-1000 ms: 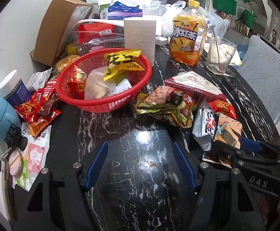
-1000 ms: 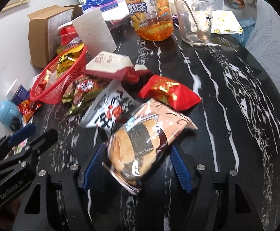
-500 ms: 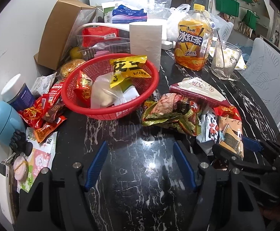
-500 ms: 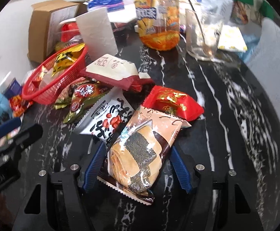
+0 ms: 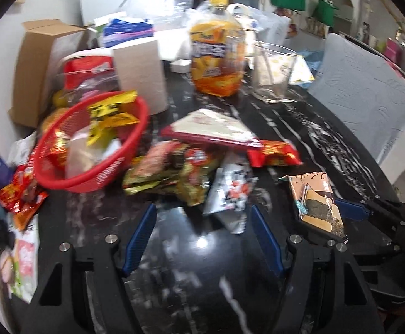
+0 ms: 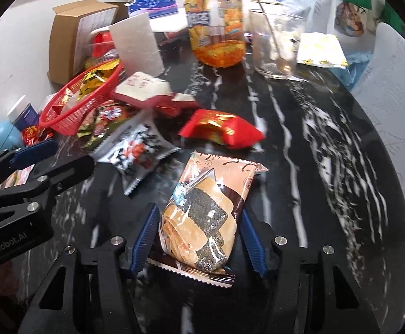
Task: Organize snacks
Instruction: 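Grasp the white red-bean snack packet with the left tool while the right tool holds the seaweed packet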
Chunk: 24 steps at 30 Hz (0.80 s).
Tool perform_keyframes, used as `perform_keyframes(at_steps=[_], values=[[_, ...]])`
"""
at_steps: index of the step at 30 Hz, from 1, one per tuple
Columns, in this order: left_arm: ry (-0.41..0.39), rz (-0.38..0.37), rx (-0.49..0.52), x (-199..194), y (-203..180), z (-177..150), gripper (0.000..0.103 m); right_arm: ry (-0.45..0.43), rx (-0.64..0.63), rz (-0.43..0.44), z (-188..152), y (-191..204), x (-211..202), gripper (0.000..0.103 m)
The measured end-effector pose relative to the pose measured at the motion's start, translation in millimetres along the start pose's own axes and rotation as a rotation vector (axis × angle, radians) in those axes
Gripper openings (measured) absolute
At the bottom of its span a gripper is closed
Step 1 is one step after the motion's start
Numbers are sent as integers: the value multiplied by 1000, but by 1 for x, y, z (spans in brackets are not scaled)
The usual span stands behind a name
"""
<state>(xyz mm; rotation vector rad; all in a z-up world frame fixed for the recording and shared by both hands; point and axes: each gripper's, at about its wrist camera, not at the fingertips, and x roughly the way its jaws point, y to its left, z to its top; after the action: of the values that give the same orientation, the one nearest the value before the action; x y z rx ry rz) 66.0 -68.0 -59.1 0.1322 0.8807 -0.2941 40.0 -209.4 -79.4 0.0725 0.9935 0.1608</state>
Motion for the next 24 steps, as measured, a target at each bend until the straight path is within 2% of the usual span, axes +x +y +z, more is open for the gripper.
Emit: perform_keyframes(at_steps=[5, 11, 12, 14, 18, 24], values=[[22, -40, 15, 19, -14, 7, 69, 0, 17, -8, -2, -15, -4, 58], [31, -32, 28, 37, -20, 13, 69, 0, 18, 3, -2, -22, -4, 59], [26, -25, 32, 39, -20, 15, 67, -1, 16, 5, -2, -22, -4, 59], [22, -10, 45, 41, -21, 16, 57, -2, 16, 9, -1, -23, -3, 59], [14, -23, 68, 42, -25, 18, 45, 0, 19, 14, 0, -24, -1, 59], [27, -44, 68, 34, -23, 15, 38, -8, 15, 17, -1, -25, -2, 57]])
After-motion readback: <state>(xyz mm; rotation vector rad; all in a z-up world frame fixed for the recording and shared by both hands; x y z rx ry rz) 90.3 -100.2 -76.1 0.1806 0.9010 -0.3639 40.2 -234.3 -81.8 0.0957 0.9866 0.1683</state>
